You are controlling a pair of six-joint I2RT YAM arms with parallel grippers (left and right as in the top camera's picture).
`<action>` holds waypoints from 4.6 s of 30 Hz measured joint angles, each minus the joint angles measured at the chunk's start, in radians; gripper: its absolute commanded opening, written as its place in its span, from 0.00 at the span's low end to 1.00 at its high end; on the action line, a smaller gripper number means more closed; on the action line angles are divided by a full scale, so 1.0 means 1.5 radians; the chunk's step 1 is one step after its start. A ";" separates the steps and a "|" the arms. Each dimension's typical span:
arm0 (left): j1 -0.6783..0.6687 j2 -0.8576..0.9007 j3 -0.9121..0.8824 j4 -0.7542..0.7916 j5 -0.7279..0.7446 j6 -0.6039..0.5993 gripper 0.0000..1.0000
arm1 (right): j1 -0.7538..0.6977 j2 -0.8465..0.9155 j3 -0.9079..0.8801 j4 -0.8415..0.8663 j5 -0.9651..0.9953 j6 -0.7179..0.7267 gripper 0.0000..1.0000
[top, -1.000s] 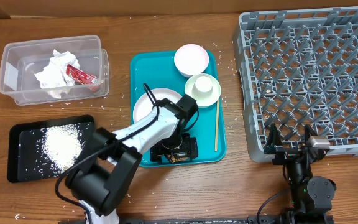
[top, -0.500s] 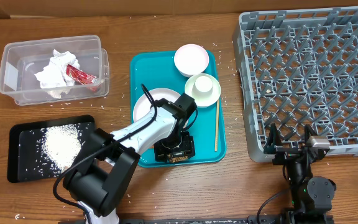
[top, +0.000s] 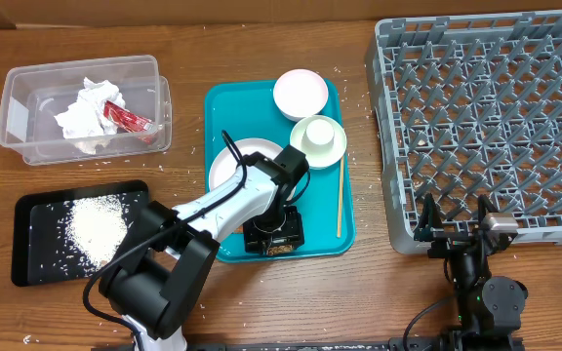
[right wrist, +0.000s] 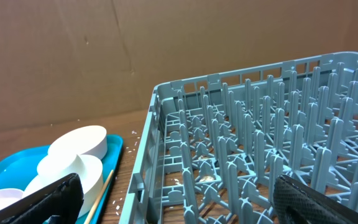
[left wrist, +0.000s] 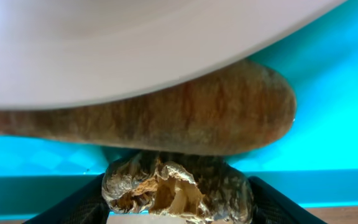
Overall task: Sort waste into correct bins and load items into the dishwasher
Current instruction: 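Close the left gripper on the brown scrap and lift it, then carry the brown scrap left and release it onto the black tray, then reach the left gripper back to the orange carrot on the teal tray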
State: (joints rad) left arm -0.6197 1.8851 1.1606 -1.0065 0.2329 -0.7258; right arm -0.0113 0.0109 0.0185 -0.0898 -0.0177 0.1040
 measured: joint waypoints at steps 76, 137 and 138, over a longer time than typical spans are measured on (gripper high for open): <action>0.720 0.002 0.173 -0.219 -0.238 0.031 1.00 | 0.000 0.000 0.000 0.000 0.000 -0.001 1.00; -0.010 0.002 0.050 -0.014 -0.168 0.397 0.77 | 0.000 0.000 0.000 0.000 0.000 -0.001 1.00; -0.010 0.002 0.050 -0.012 -0.168 0.396 0.76 | 0.000 0.000 0.000 0.000 0.000 -0.001 1.00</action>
State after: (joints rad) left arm -0.6353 1.8874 1.2354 -1.0248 -0.0189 -0.1310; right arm -0.0116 0.0109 0.0185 -0.0902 -0.0181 0.1032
